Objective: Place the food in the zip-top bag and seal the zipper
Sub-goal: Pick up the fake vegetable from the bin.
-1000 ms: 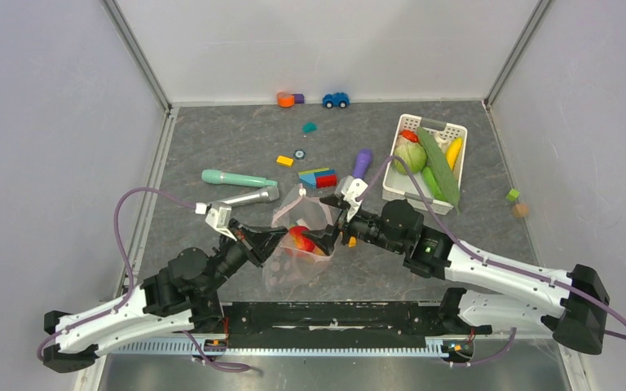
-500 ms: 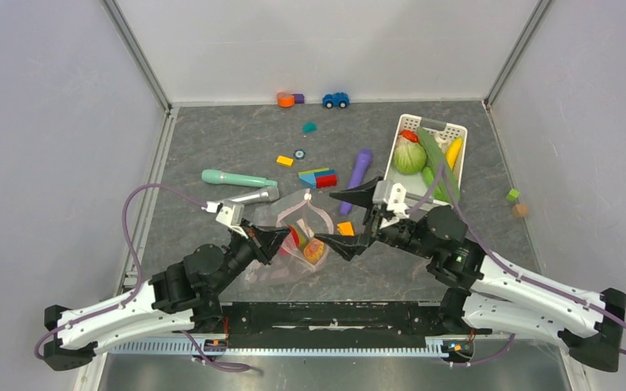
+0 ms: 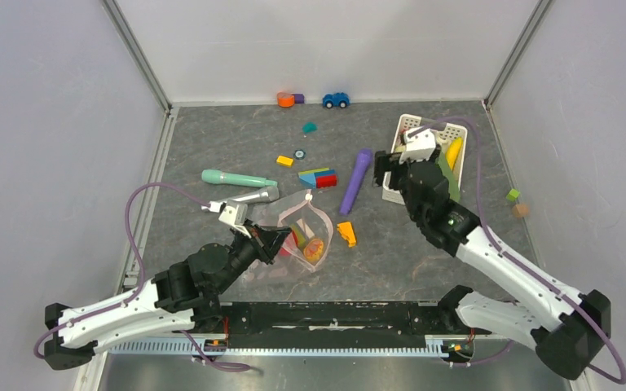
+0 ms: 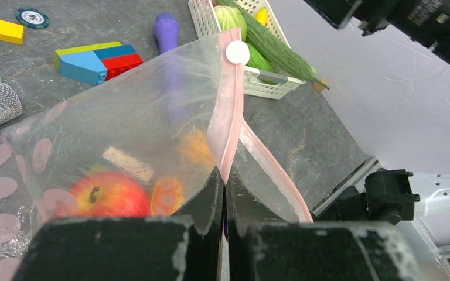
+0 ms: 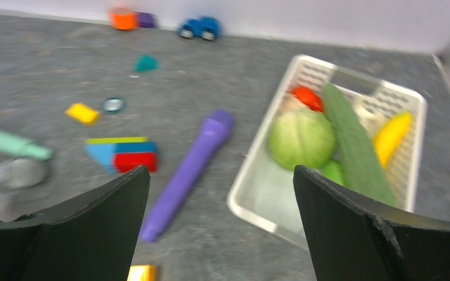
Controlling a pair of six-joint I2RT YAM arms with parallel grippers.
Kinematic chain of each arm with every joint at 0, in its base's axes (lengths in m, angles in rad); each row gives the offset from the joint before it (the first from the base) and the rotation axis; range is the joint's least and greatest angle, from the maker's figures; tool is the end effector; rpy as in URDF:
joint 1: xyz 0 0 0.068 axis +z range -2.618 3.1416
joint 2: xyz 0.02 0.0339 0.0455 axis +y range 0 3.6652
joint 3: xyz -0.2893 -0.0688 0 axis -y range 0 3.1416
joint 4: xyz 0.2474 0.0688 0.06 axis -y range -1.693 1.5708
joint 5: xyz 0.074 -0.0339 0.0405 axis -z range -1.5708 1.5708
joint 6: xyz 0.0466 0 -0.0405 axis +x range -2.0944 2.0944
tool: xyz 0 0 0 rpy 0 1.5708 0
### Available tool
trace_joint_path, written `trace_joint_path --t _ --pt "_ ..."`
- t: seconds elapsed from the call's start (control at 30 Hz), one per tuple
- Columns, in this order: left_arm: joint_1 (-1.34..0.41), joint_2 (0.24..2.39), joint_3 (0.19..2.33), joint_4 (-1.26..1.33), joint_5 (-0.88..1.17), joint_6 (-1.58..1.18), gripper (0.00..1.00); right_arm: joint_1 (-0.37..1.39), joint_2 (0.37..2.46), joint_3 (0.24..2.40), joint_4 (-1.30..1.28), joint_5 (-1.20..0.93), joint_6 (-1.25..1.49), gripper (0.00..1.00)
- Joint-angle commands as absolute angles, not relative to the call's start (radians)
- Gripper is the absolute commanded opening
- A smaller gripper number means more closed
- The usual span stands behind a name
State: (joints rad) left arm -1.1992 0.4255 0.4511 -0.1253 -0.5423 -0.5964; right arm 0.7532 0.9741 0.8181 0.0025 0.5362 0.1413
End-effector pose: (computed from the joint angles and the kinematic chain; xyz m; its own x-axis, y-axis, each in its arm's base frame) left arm 0.0644 -0.0990 0.2879 -0.3734 -0.3667 -0.8521 0.4857 0.7053 -0.5164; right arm 0.1796 0.1358 0.3562 -0.1414 0.0334 -0.9894 -0.2018 0.9775 0.0618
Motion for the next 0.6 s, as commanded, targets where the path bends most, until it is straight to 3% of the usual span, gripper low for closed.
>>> trace_joint_path --t 0.0,0.2,0.57 --pt "-1.196 0.431 0.478 -0.096 -0.581 -0.563 0.05 0.604 1.054 0.901 -0.134 0.549 0.262 0.98" --pt "-1.195 0.435 0.476 -0.097 -0.583 -0.562 0.05 0.429 1.215 0.972 -0.159 0.424 0.347 0.98" --pt "-1.195 0.461 0.482 -0.097 -0.589 -0.551 0.04 0.263 1.455 0.987 0.073 0.393 0.363 0.97"
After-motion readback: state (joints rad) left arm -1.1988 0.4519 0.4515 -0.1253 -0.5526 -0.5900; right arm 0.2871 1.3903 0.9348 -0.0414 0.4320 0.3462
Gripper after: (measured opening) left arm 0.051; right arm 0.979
